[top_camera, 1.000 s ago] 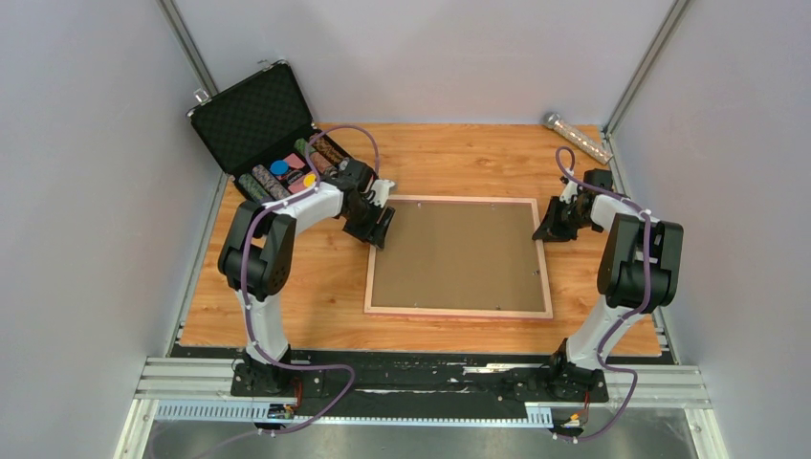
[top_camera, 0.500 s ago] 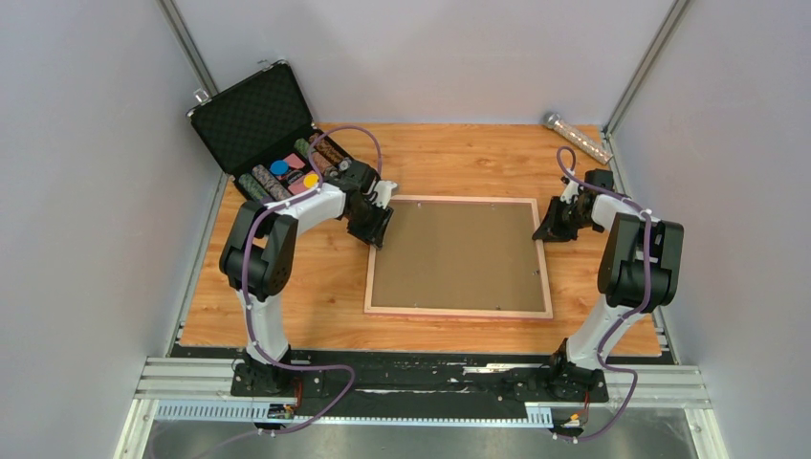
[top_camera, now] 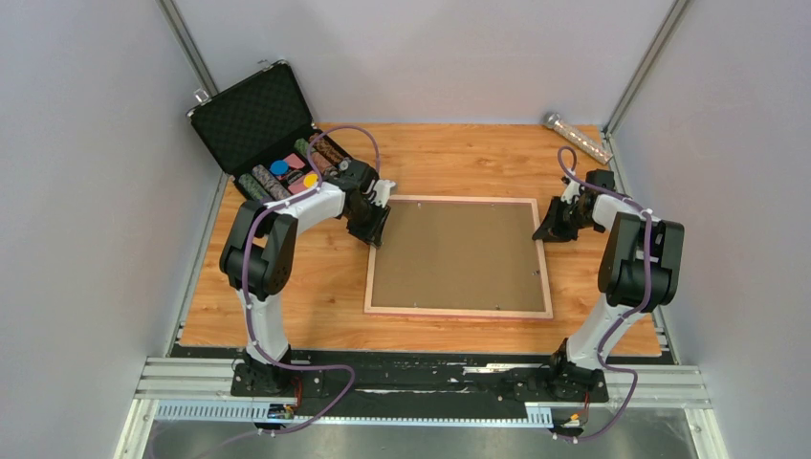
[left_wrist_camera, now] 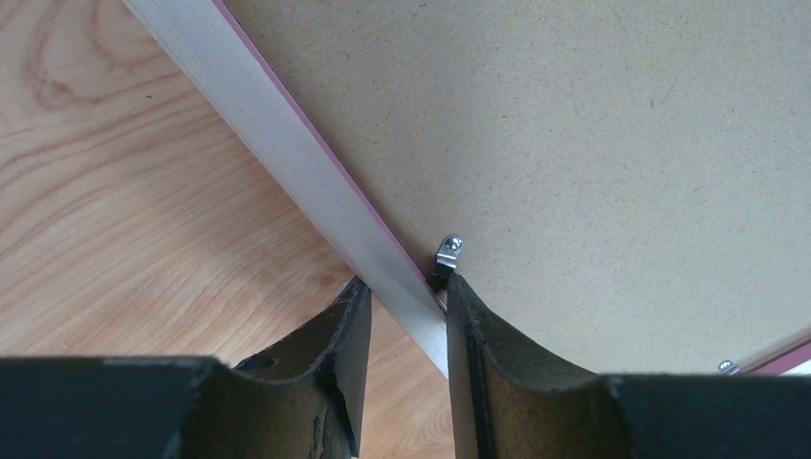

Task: Put the photo into the frame
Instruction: Install the photo frame at the center of the board.

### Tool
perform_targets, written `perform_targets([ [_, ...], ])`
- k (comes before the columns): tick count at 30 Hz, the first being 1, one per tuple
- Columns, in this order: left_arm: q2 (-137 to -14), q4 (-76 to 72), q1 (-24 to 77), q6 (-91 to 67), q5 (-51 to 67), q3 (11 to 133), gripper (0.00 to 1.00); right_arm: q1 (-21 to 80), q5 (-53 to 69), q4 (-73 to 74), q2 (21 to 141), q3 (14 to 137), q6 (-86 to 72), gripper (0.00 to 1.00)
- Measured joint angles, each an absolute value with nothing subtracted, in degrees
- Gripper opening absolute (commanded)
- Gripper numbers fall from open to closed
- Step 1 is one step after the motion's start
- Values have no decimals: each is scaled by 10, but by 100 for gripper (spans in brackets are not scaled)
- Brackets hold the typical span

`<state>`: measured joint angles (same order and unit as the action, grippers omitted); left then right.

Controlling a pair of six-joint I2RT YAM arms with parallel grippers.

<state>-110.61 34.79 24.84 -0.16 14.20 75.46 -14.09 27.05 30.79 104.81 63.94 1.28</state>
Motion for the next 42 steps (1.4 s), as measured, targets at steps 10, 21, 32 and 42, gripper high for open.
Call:
perform_targets([
  [10, -1108, 347, 248, -6, 144, 757, 59, -142, 273, 311, 1050, 641, 18, 0],
  [21, -1110, 340, 250, -5, 146, 758, 55, -144, 278, 312, 1051, 642, 20, 0],
  [32, -1111, 338, 248, -4, 136, 759, 42, -146, 282, 312, 1053, 642, 21, 0],
  [42, -1111, 341, 247, -4, 134, 762, 35, -147, 285, 312, 1054, 643, 22, 0],
])
